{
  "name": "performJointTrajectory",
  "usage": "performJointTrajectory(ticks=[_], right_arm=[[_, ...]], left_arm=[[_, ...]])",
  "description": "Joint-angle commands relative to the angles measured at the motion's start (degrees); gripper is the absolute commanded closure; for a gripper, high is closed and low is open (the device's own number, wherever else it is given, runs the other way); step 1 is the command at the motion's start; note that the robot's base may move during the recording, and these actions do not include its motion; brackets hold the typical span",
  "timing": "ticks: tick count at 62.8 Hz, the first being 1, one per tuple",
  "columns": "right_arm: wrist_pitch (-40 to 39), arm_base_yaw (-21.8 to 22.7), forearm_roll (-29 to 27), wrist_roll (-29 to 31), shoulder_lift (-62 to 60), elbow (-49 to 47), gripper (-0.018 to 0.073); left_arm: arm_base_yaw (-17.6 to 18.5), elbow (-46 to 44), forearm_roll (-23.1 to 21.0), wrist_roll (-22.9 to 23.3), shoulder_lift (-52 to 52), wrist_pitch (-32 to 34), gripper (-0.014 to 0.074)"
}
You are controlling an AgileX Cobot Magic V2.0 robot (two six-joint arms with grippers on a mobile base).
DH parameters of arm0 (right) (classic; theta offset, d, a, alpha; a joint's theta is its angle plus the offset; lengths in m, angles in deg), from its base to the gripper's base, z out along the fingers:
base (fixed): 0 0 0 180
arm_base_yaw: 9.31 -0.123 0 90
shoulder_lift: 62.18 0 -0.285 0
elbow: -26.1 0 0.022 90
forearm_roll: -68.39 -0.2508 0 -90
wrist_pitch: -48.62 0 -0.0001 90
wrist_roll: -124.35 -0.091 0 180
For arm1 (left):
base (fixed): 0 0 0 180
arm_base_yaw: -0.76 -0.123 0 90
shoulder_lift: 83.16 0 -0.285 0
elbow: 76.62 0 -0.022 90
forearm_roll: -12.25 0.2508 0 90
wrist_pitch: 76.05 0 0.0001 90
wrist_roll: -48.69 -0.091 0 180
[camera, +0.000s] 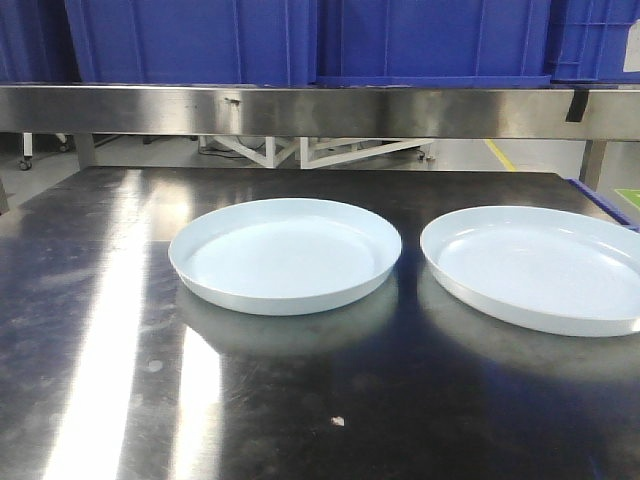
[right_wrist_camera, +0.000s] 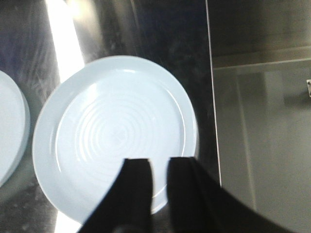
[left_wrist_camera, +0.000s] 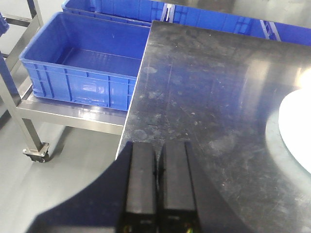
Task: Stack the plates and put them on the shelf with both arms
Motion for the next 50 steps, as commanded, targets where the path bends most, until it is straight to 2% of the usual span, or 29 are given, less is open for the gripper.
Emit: performJointTrajectory(ticks=[1, 5, 50], right_arm=[[-2.7, 0.0, -0.4, 1.3, 0.2, -2.2, 0.0103], [-3.1, 0.0, -0.4, 1.3, 1.1, -2.2, 0.0059], [-12.2, 0.0, -0.4, 1.3, 16.5, -2.3, 0.0062]], left_arm=[[-0.2, -1.7, 0.2, 0.6, 0.1, 4.5, 0.0505], [-0.2, -1.7, 0.2, 0.6, 0.1, 4.5, 0.0505], [-0.2, -1.7, 0.2, 0.6, 0.1, 4.5, 0.0505]])
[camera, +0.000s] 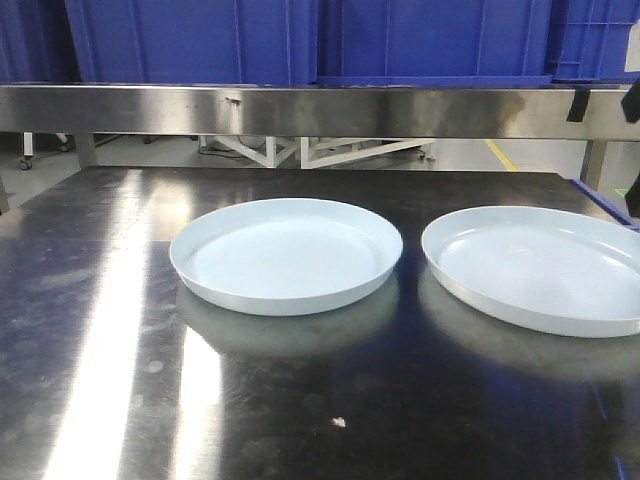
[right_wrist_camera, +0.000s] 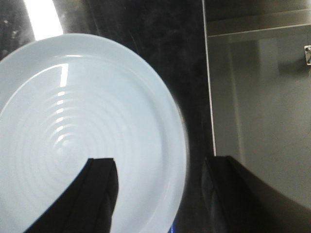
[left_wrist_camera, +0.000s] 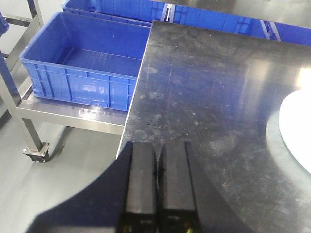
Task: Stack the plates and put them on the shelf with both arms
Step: 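Lower the right gripper and pinch the rim of the other plate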
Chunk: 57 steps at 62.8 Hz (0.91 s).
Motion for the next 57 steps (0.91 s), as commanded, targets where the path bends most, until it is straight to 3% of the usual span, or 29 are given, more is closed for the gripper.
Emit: performJointTrajectory(ticks=[1, 27, 35, 45, 57], right_arm=[[-3.9, -0.1, -0.4, 0.7, 0.0, -2.1, 0.0062], [-5.3, -0.1, -0.3, 0.7, 3.4, -2.1, 0.0072], [-5.7, -0.1, -0.3, 0.7, 3.4, -2.1, 0.0231], [-5.6, -0.1, 0.2, 0.7, 3.4, -2.1, 0.0523], [-5.8, -0.1, 0.7, 0.7, 3.4, -2.1, 0.0503]], left_arm=[[-0.2, -1.7, 0.2, 0.6, 0.1, 4.5, 0.0505], [-0.2, -1.7, 0.2, 0.6, 0.1, 4.5, 0.0505], [-0.2, -1.7, 0.2, 0.6, 0.1, 4.5, 0.0505], [-0.2, -1.7, 0.2, 0.6, 0.1, 4.5, 0.0505], [-0.2, -1.7, 0.2, 0.6, 0.1, 4.5, 0.0505]])
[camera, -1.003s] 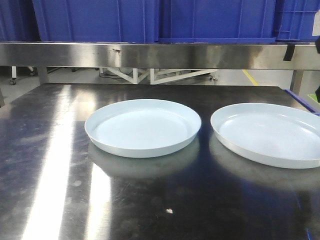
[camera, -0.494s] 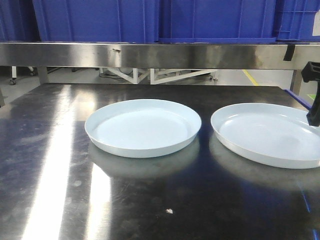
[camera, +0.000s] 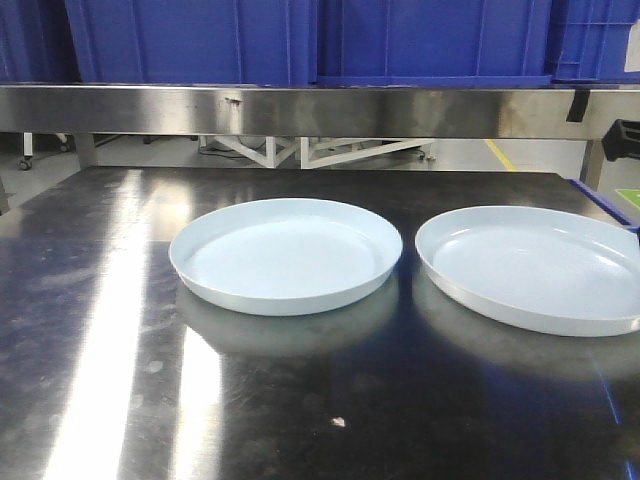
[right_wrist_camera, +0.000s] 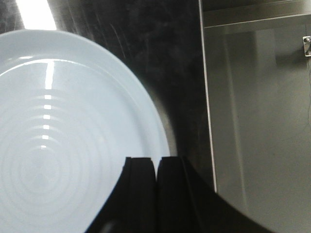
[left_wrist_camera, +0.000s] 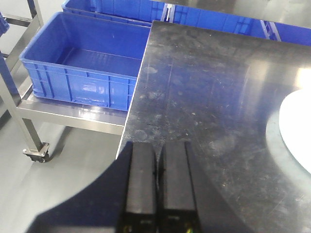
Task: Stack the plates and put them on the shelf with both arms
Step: 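Lower the right gripper and pinch the rim of the other plate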
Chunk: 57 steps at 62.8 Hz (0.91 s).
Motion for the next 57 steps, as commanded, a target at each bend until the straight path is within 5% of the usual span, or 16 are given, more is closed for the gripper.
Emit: performJointTrajectory(ticks=[1, 40, 57], right_arm=[[-3.0, -0.1, 0.5, 0.6, -1.5, -1.7, 0.0503], [-0.8, -0.1, 1.5, 0.7, -4.8, -6.9, 0.0490], [0.7, -0.1, 3.9, 0.7, -3.9, -6.9, 0.0072]], left_arm=[[-0.2, -1.7, 0.2, 0.6, 0.1, 4.5, 0.0505], [-0.2, -1.7, 0.2, 0.6, 0.1, 4.5, 0.0505], [-0.2, -1.7, 0.2, 0.6, 0.1, 4.5, 0.0505]])
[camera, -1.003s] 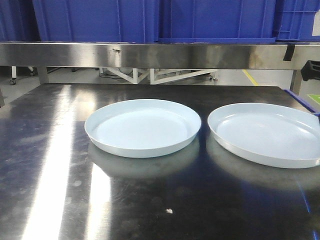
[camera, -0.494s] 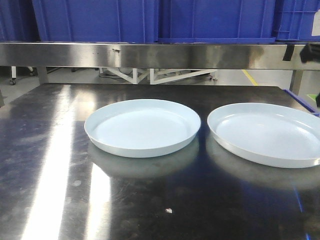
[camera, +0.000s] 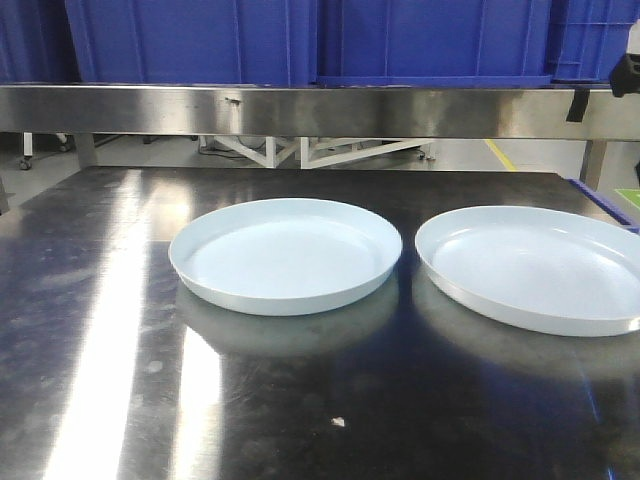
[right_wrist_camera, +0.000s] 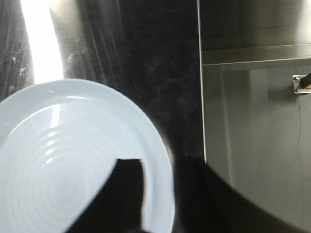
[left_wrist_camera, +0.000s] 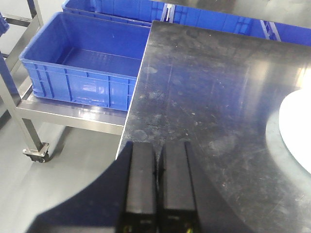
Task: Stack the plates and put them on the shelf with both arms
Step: 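Lower the right gripper and pinch the rim of the other plate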
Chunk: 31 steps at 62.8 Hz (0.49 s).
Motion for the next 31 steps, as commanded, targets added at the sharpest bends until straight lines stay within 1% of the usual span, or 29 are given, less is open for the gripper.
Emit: performJointTrajectory(ticks=[1, 31], right_arm=[[-2.0, -0.1, 0.7, 0.7, -1.1, -1.8, 0.0064], [0.1, -0.1, 0.7, 0.7, 5.4, -1.8, 0.0061]], left_arm=[[-0.2, -1.7, 0.2, 0.6, 0.1, 4.5, 0.0505], [-0.2, -1.7, 0.2, 0.6, 0.1, 4.5, 0.0505]])
